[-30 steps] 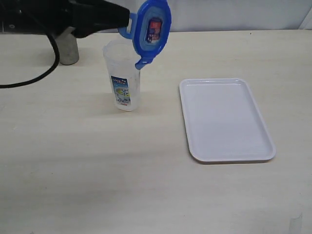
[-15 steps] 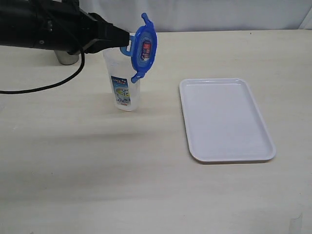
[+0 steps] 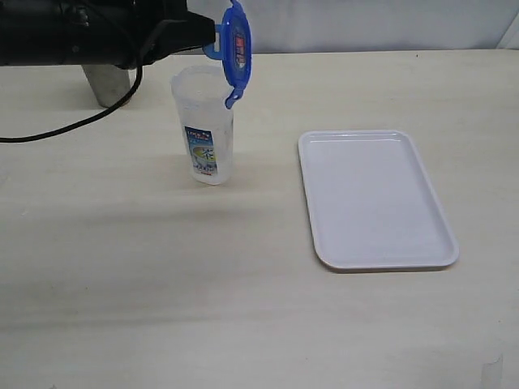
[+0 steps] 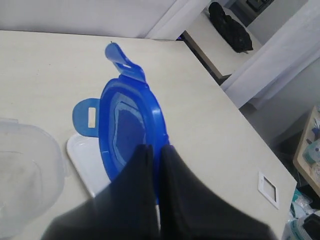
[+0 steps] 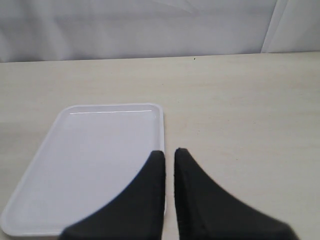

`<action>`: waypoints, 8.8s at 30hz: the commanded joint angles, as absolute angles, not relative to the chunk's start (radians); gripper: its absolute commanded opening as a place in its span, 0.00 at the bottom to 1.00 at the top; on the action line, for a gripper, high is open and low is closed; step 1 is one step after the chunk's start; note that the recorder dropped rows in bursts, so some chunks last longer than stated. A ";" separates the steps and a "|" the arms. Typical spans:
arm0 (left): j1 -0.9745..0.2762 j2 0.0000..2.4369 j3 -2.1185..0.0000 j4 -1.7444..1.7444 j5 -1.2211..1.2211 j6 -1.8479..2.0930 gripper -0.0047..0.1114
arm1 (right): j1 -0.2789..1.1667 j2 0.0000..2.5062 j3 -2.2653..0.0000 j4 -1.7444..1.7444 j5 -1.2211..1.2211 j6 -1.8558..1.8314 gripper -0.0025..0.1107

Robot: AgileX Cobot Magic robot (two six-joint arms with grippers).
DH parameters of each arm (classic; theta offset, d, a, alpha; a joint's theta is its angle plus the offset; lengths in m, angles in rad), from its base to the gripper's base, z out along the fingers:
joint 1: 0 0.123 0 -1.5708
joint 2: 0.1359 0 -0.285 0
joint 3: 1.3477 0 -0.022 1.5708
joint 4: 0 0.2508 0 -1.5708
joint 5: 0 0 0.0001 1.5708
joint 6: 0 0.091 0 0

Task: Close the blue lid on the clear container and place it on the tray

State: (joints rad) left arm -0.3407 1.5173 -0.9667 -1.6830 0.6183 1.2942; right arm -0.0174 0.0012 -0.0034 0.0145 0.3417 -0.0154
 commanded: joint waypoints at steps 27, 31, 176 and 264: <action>-0.344 1.599 -0.971 -1.744 0.580 1.315 0.04 | -0.020 0.000 0.000 0.018 0.343 -0.015 0.08; -0.344 1.599 -0.971 -1.744 0.538 1.315 0.04 | -0.020 0.000 0.000 0.018 0.343 -0.015 0.08; -0.254 1.398 -1.048 -1.343 1.057 2.065 0.04 | -0.020 0.199 -0.280 -0.303 -0.414 0.591 0.14; -0.254 1.398 -1.048 -1.319 0.905 1.879 0.40 | 0.235 1.366 -0.804 1.517 0.717 -2.016 0.06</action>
